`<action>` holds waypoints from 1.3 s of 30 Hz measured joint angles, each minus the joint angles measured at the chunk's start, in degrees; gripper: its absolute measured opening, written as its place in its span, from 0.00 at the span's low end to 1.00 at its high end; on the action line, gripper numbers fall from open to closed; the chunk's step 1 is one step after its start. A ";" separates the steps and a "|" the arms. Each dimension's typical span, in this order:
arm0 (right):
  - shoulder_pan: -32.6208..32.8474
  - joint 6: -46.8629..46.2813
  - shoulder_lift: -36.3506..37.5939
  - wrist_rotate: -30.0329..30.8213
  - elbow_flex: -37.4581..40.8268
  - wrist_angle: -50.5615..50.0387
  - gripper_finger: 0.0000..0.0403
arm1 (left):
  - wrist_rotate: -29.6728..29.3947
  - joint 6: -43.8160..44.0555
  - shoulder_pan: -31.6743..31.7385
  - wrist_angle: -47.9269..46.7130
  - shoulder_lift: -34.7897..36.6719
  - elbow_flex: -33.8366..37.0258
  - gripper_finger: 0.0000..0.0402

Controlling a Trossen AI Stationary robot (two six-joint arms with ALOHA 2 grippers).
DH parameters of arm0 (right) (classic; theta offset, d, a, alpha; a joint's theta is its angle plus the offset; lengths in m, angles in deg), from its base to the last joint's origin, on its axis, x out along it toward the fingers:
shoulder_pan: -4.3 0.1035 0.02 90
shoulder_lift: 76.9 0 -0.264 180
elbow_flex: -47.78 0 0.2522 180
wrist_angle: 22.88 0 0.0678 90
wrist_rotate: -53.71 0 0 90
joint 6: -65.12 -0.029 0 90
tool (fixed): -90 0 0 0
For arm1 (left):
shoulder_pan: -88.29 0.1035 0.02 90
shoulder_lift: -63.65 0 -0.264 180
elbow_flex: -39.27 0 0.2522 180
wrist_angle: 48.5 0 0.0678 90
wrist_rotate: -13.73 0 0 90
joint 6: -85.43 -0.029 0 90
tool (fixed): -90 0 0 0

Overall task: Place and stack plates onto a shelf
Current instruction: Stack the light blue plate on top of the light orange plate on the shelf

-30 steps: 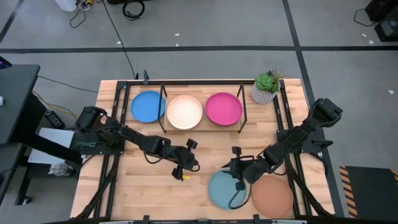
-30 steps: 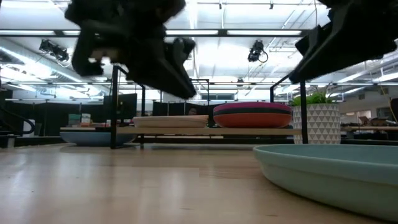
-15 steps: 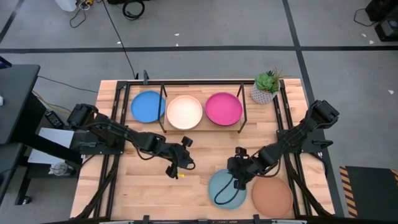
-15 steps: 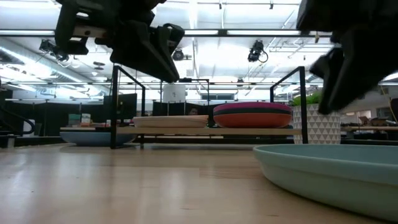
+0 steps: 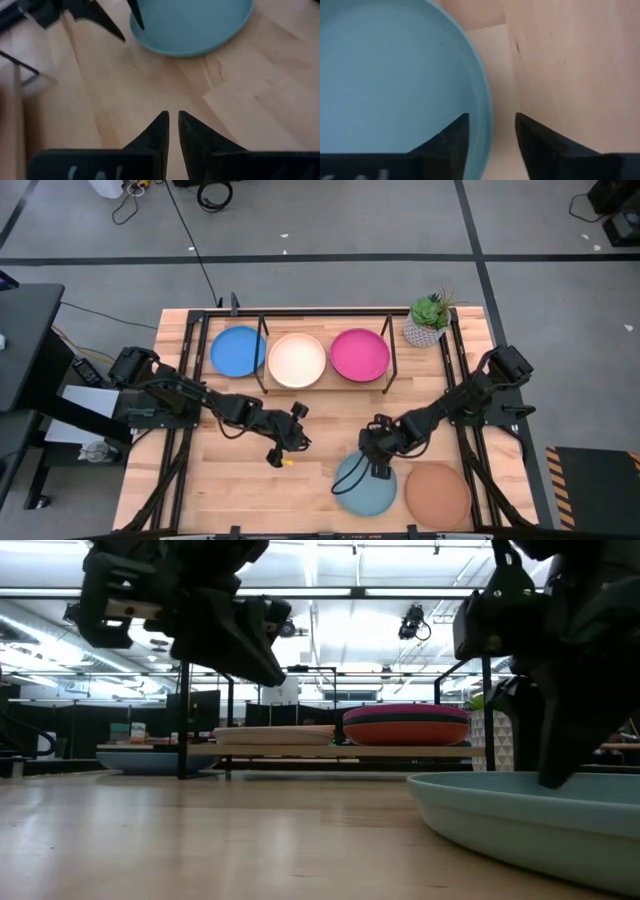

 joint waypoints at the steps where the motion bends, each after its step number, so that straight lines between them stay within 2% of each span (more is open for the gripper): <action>1: -0.23 -0.15 0.00 -0.78 0.00 -0.12 0.39 | 0.01 1.15 -0.01 -0.40 0.00 0.05 0.12; 6: -0.97 1.06 -0.24 -2.00 0.00 -0.49 0.16 | -0.12 4.49 -0.52 -0.25 0.00 0.04 0.12; 9: -2.22 2.08 -0.16 -4.26 -0.04 -0.16 0.04 | -2.12 2.08 -2.31 0.02 -0.01 0.04 0.16; 13: -4.16 3.04 -0.03 -4.09 -0.04 -0.16 0.06 | -9.51 -5.83 -6.16 1.92 -0.02 0.04 0.25; 15: -5.80 3.54 0.57 -6.18 -0.02 -0.65 0.06 | -12.53 -11.73 -8.09 2.58 -0.03 0.04 0.31; 23: -13.12 1.26 6.78 -12.32 0.02 -0.63 0.03 | -15.60 -25.12 -11.04 5.62 -1.34 0.01 0.47; 30: -16.88 1.32 8.50 -16.99 0.00 1.77 0.03 | -17.85 -33.28 -10.23 15.26 -4.03 0.00 0.50; 39: -18.78 2.60 8.46 -20.17 0.00 8.17 0.04 | -18.21 -40.29 -9.69 18.39 -6.74 0.00 0.50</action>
